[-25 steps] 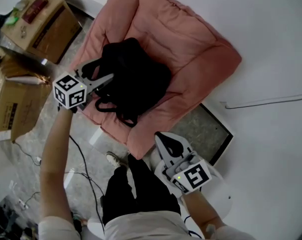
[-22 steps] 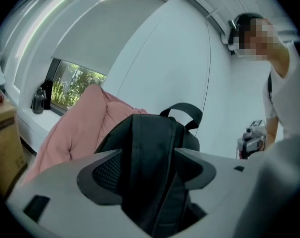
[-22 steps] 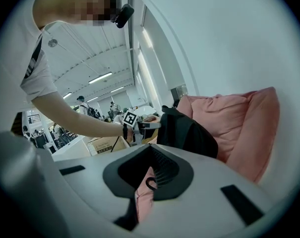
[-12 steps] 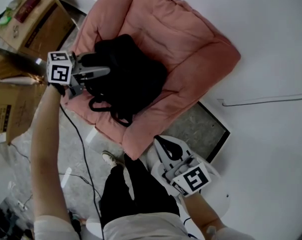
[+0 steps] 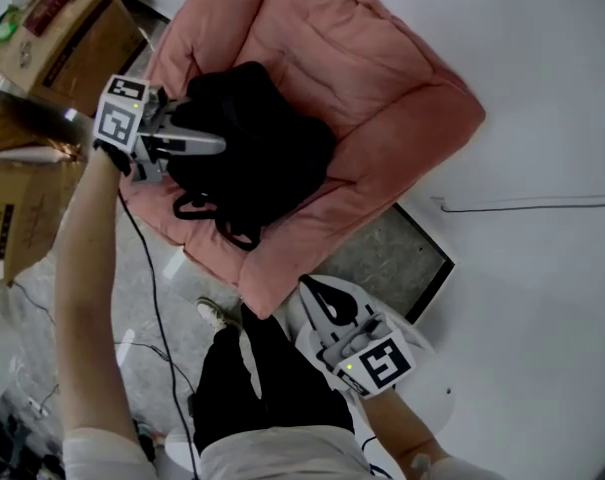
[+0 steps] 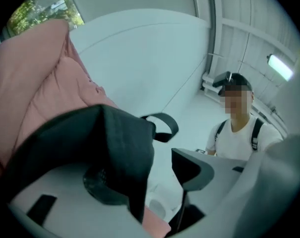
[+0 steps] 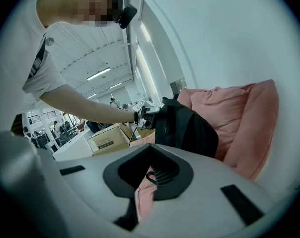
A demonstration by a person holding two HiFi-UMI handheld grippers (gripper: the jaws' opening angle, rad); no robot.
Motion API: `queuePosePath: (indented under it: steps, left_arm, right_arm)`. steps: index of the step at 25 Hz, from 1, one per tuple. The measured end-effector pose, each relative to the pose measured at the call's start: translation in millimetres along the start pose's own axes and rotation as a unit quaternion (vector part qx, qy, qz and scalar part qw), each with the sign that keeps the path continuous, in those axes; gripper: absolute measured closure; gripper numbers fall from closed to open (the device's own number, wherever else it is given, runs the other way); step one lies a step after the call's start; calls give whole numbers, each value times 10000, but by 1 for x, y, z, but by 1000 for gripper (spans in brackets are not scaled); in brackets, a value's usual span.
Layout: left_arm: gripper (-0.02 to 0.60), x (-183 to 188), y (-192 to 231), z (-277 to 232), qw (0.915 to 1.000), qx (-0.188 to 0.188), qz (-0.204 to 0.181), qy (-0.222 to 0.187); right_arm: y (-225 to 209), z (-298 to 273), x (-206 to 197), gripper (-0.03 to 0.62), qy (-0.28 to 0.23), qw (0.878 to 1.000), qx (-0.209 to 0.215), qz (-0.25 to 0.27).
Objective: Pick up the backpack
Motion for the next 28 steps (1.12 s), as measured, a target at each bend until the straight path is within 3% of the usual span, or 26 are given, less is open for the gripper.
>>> queuePosePath:
  steps: [3, 5, 8, 12, 15, 16, 23, 28]
  left_arm:
    - [371, 8, 33, 8, 9981, 308, 78, -533]
    - [384, 10, 36, 2, 9977, 267, 71, -614]
    - [385, 14, 25, -23, 9996, -52, 31, -273]
    - [402, 22, 19, -40, 9997, -58, -242, -7]
    - [520, 32, 16, -34, 9981, 103, -493, -360]
    - [534, 36, 14, -31, 9970, 165, -570, -496]
    - [560, 39, 7, -33, 9852, 906, -991, -1063]
    - [560, 16, -44, -52, 9769, 815, -1180, -1586]
  right_arm:
    - [-13, -1, -12, 574, -34, 10000, 60, 58]
    - [-15, 1, -13, 574, 3, 10000, 42, 21]
    - [-13, 4, -6, 574, 110, 9999, -8, -45]
    - [-5, -4, 0, 574, 142, 9999, -6, -47]
    - [-3, -5, 0, 574, 40, 9999, -4, -103]
    - [-4, -5, 0, 574, 18, 10000, 20, -86]
    - [-12, -8, 3, 574, 67, 9999, 91, -71]
    - [-19, -6, 0, 574, -51, 9999, 48, -107]
Point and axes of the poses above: the fingertips, and each gripper's own axes: z backward along the fingers, y to its left, x out of its top, the point moved 2 cm from there along z, backward along the fingers, and after that the axes turned 4 degrees about y, right-handed, at the moved point
